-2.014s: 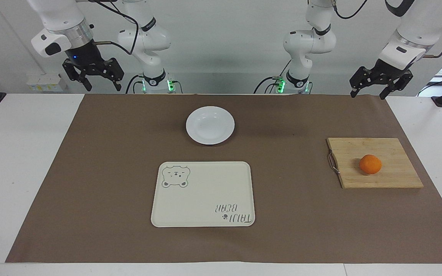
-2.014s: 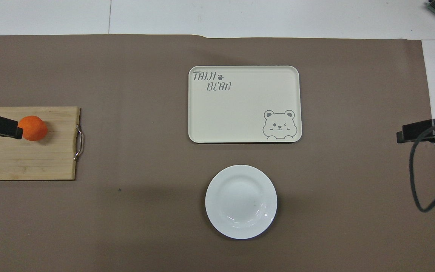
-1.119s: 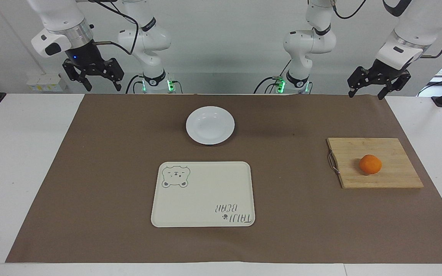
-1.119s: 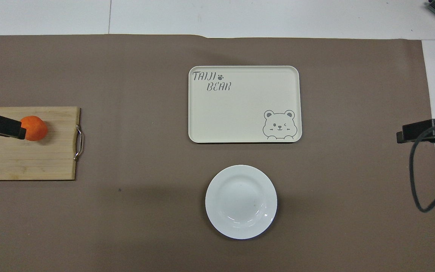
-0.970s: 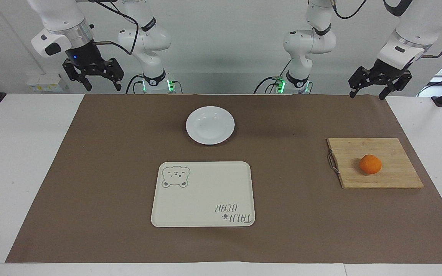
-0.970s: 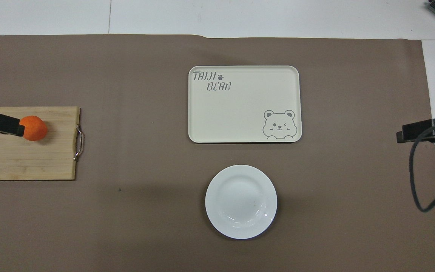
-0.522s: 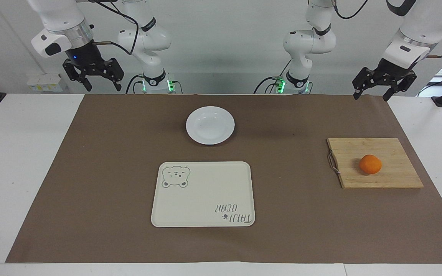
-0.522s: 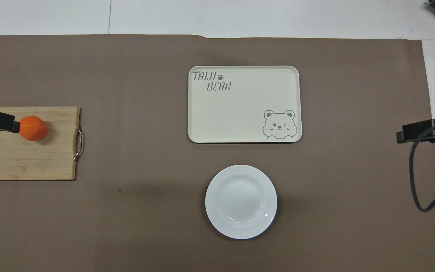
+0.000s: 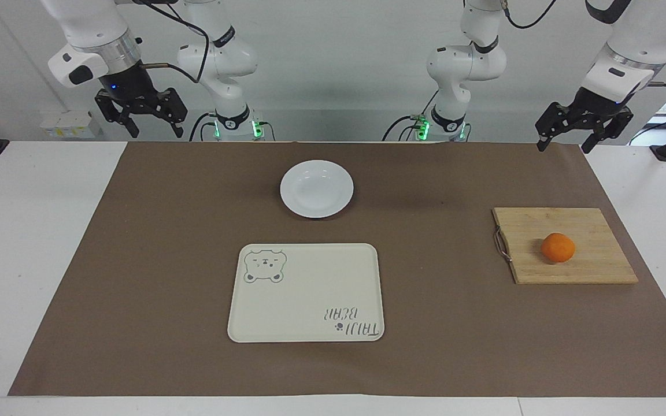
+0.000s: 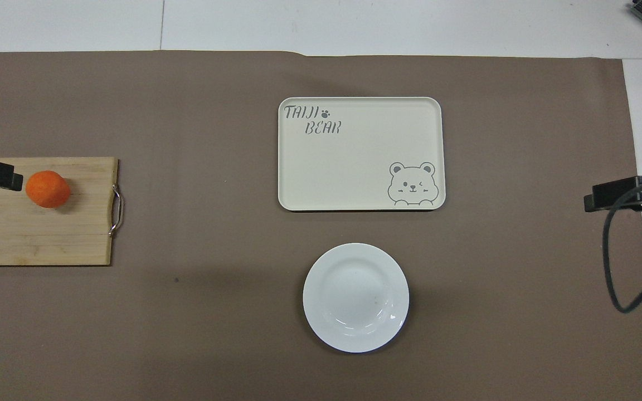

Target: Place orange and plate with both arms

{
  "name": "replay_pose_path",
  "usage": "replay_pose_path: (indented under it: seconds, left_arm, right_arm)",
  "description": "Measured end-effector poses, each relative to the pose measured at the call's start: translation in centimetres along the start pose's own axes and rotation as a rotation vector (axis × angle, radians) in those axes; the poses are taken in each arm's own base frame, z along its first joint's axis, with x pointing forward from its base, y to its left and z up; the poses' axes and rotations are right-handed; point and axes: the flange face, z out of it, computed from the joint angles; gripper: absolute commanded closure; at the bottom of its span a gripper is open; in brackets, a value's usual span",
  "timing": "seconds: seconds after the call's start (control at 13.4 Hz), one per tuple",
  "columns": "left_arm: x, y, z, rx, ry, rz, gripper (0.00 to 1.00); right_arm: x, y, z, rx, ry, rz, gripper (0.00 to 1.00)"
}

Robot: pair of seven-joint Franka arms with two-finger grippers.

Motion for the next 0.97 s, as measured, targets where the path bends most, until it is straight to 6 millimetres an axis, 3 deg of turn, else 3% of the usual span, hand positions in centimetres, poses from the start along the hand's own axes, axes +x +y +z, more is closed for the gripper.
replay_pose_path:
  seconds: [0.3, 0.67, 0.97]
  left_arm:
    - [0.3, -2.8, 0.6, 0.006, 0.022, 0.022, 0.0]
    - [1.7, -5.5, 4.3, 0.012, 0.033, 0.007, 0.0]
    - [2.0, -5.2, 5.3, 0.01, 0.027, 0.017, 0.0]
  right_arm:
    - [0.0, 0.0, 0.0, 0.0, 0.0, 0.0, 0.0]
    - [0.0, 0.0, 0.1, 0.0, -0.002, 0.0, 0.0]
    - [0.0, 0.0, 0.4, 0.0, -0.007, 0.0, 0.0]
